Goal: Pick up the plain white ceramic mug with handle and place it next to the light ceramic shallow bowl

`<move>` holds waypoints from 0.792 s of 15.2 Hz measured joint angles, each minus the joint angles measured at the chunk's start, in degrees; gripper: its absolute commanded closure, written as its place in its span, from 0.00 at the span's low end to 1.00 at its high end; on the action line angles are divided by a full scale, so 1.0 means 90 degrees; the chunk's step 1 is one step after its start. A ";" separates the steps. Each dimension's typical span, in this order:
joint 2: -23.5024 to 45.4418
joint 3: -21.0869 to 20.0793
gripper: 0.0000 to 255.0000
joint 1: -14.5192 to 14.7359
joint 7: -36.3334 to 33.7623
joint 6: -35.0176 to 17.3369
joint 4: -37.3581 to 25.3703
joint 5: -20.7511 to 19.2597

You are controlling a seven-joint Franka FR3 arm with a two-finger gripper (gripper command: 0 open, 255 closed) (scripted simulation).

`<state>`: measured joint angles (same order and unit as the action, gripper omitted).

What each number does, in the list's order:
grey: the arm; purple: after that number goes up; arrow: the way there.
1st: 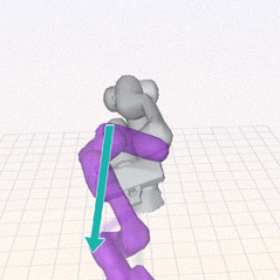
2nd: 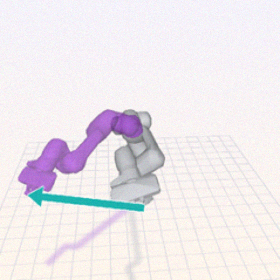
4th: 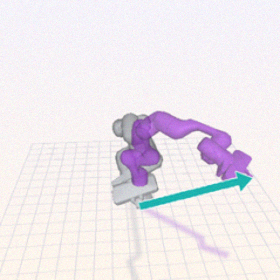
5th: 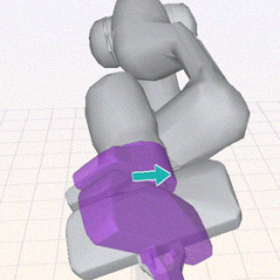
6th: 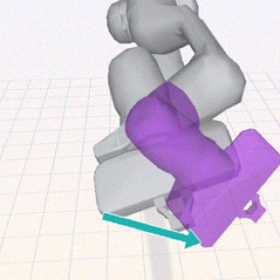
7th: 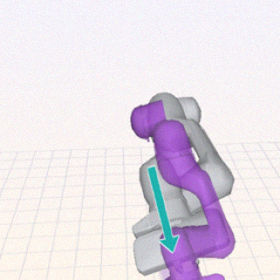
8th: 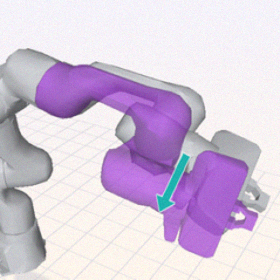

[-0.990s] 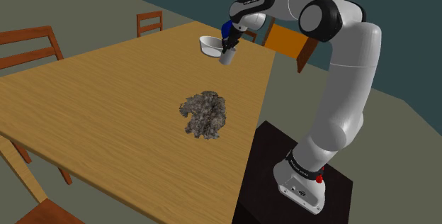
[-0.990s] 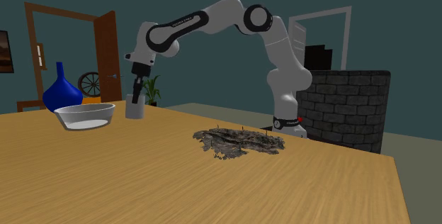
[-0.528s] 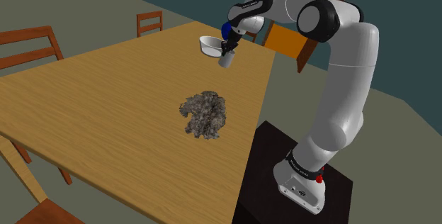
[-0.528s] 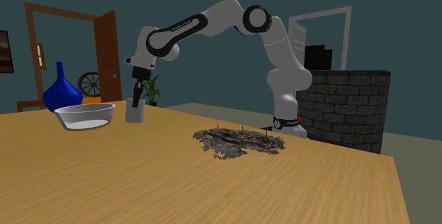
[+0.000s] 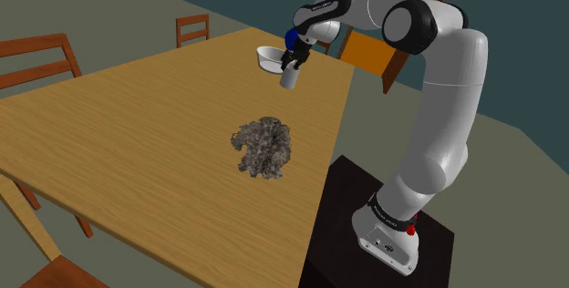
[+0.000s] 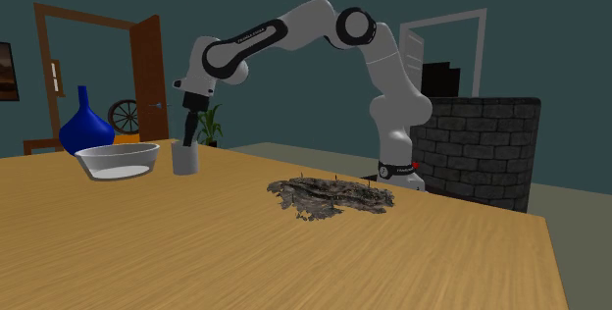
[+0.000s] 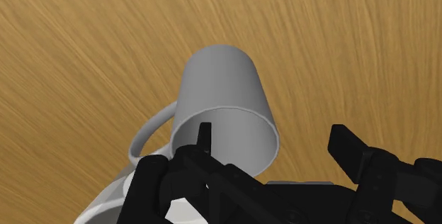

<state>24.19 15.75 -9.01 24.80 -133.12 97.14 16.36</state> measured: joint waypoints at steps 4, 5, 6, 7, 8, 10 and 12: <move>-0.0209 0.0061 0.00 0.0007 -0.0066 0.0334 -0.0139 -0.0106; -0.0378 0.0089 0.00 0.0027 -0.0083 0.0413 -0.0050 -0.0158; -0.0447 0.0101 0.00 0.0039 -0.0106 0.0468 -0.0046 -0.0187; -0.0480 0.0107 0.00 0.0042 -0.0113 0.0506 -0.0050 -0.0200; -0.0496 0.0109 0.00 0.0047 -0.0123 0.0519 -0.0048 -0.0208; -0.0515 0.0111 0.00 0.0051 -0.0126 0.0530 -0.0038 -0.0215; -0.0519 0.0112 0.00 0.0051 -0.0127 0.0533 -0.0037 -0.0217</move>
